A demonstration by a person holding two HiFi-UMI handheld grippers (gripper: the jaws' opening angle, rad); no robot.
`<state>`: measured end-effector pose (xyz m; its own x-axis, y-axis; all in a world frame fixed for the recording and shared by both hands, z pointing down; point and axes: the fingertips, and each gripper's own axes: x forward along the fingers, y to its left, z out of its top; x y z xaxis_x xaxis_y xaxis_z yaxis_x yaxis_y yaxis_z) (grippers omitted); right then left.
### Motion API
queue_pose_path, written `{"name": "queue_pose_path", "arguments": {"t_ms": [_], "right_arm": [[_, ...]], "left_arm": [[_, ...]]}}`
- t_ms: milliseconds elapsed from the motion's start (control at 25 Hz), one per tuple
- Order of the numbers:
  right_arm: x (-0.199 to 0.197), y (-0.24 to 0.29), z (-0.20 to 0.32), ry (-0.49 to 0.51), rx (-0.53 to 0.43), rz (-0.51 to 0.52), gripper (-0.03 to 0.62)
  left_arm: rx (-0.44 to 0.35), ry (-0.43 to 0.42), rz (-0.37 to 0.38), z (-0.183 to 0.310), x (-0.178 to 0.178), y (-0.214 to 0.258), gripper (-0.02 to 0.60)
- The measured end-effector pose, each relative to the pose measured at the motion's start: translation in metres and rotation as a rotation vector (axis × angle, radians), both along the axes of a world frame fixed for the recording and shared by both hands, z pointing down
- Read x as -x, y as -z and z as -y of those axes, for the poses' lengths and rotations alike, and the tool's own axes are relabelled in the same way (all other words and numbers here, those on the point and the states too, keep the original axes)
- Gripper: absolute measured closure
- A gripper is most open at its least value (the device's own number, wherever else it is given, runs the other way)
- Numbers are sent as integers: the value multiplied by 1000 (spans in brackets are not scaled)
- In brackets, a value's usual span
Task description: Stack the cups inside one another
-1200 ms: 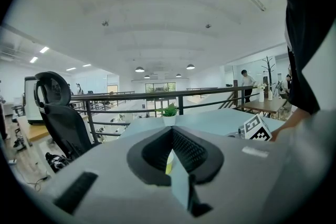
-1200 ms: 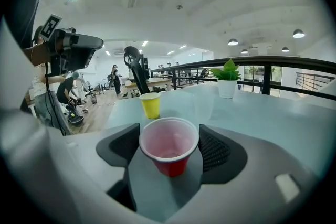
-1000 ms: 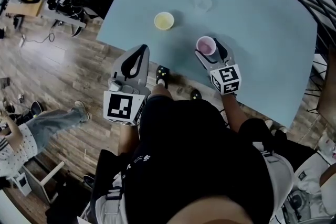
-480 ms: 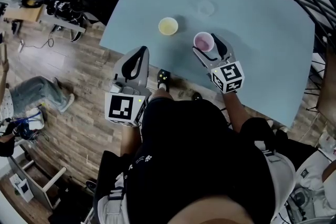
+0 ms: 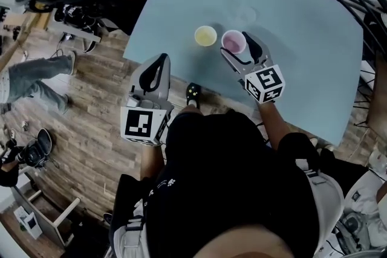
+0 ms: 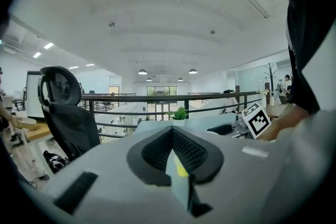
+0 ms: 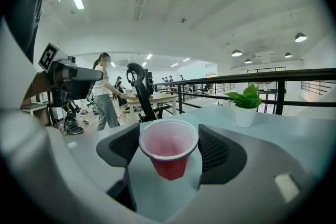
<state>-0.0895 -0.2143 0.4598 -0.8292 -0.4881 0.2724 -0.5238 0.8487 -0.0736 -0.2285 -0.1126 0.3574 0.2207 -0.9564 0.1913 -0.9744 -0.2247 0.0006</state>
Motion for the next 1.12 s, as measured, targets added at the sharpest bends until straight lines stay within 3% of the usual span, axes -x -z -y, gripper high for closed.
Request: {"name": "queue_pose_path", "arguments": {"t_ms": [600, 1120], "right_arm": [[79, 20, 11, -11, -45, 36, 246], [90, -20, 13, -63, 27, -37, 246]], "left_arm": [[4, 4, -5, 1, 74, 0, 594], [25, -58, -12, 24, 96, -9, 594]]}}
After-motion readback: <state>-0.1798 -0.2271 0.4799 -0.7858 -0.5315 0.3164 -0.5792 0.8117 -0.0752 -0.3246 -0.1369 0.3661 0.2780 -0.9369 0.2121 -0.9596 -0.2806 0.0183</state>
